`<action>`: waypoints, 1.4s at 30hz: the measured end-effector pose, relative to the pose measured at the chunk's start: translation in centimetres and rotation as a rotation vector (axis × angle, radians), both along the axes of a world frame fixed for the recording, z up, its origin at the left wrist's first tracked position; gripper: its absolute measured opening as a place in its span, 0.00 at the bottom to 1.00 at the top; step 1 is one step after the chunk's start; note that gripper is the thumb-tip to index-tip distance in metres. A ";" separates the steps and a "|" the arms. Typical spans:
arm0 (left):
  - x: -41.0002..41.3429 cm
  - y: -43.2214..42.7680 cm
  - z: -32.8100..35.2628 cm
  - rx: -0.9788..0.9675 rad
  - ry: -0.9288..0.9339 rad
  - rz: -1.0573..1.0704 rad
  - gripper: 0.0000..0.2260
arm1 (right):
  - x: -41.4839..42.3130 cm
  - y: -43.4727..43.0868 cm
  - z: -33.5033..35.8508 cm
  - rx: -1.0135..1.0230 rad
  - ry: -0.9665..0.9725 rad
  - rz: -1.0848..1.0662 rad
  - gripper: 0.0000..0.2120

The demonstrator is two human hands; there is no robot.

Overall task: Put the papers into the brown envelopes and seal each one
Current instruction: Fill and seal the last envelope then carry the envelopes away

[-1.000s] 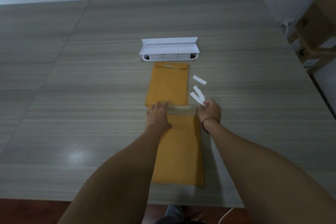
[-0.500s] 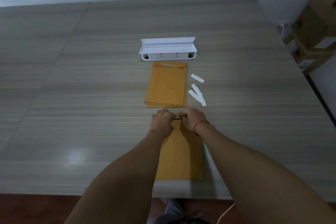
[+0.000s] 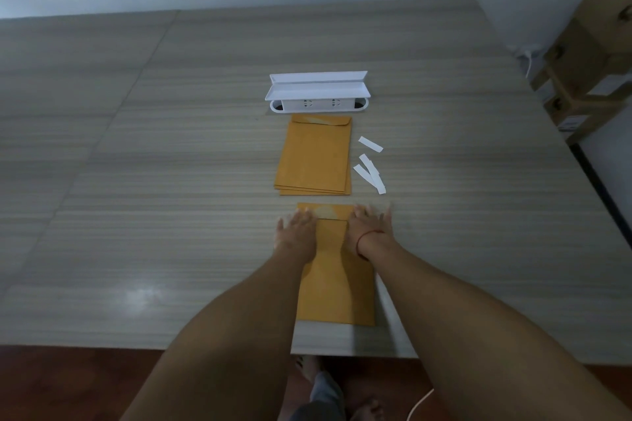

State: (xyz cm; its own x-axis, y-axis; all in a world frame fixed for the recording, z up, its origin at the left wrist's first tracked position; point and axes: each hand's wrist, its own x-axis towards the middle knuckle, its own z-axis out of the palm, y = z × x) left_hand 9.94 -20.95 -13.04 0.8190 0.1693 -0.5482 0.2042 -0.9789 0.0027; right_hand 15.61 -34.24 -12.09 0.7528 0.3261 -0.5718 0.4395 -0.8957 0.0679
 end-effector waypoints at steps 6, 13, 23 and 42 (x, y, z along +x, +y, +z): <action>-0.6 -0.1 -0.1 -0.070 0.000 0.073 0.31 | -1.2 -1.4 -0.7 0.088 0.069 -0.028 0.32; -0.3 0.8 1.0 -0.138 0.042 0.284 0.31 | -0.7 -2.7 1.4 0.087 0.041 -0.302 0.26; -1.4 -1.5 1.4 -0.266 -0.069 0.853 0.50 | -1.9 -1.5 1.6 0.462 0.108 -0.891 0.21; 11.5 8.1 5.1 -0.413 -0.414 0.769 0.38 | 9.8 7.9 5.3 0.775 0.101 -0.929 0.17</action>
